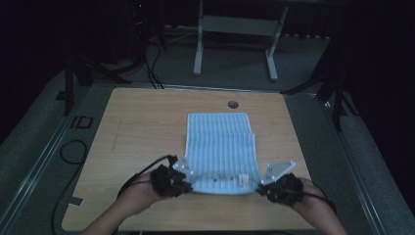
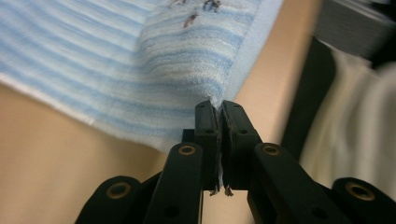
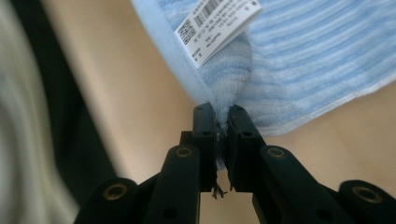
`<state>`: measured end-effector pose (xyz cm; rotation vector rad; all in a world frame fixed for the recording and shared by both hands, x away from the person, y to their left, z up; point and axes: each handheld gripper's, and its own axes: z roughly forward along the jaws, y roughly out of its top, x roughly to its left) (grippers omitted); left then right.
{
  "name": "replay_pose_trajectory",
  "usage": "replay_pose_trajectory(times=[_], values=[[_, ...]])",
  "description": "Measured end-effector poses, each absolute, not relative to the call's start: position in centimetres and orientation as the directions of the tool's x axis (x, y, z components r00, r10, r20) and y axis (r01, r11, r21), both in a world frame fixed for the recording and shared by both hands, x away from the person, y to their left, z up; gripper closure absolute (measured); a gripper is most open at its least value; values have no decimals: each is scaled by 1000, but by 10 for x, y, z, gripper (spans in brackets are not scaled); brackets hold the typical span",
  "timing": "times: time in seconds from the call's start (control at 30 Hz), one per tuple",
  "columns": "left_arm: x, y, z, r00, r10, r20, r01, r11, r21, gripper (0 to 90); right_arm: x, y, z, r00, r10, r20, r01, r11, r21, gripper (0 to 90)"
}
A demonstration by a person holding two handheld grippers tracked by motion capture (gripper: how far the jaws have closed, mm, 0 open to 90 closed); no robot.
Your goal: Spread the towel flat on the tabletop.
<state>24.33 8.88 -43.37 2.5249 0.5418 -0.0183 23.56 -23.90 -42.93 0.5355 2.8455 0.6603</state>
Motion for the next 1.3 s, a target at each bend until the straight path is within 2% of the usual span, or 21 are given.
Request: replay_pose_trajectory(times=[0.03,0.07,0.1,0.13,0.2,0.37,0.4,0.53,0.57,0.77,0.8,0.83,0.97,1.2,1.3], values=[[236,88,-437,923,354,-150,379,-771,512,821,228,-240,-433,-926,370,-72,301,842,447,794],[220,86,-447,932,305,-196,362,-785,502,762,219,-241,-438,-934,351,-70,286,849,443,723],[216,86,-450,935,295,-196,354,-793,496,683,213,-244,-441,-934,352,-55,292,844,450,660],[214,88,-453,935,295,-195,354,-795,493,639,210,-247,-443,-929,368,-32,315,834,453,650],[219,93,-456,931,314,-187,365,-790,493,637,209,-252,-444,-915,400,-51,334,823,459,617],[244,103,-465,909,377,-175,413,-769,489,609,225,-256,-443,-894,442,-79,353,800,485,617],[259,105,-471,891,425,-163,447,-750,487,586,238,-254,-444,-885,457,-83,362,790,495,616],[281,103,-477,878,463,-122,461,-748,478,587,263,-251,-450,-876,479,-60,384,766,516,618],[288,100,-479,876,476,-80,454,-755,474,587,271,-249,-452,-871,488,-55,393,760,518,626],[318,87,-487,861,505,-63,472,-748,467,586,308,-238,-466,-851,519,-84,414,760,502,711],[333,83,-492,855,516,-42,472,-742,476,583,326,-233,-472,-833,547,-86,435,742,510,772],[333,83,-492,855,516,-42,472,-742,476,556,326,-233,-472,-833,547,-86,435,742,510,772],[364,81,-506,816,576,-39,526,-714,463,554,356,-229,-482,-783,617,-80,496,696,519,884],[385,77,-520,787,617,2,549,-701,456,555,385,-220,-505,-759,644,-97,534,701,474,896],[393,73,-524,783,622,-9,555,-692,463,554,400,-219,-517,-735,671,-100,561,684,466,895]])
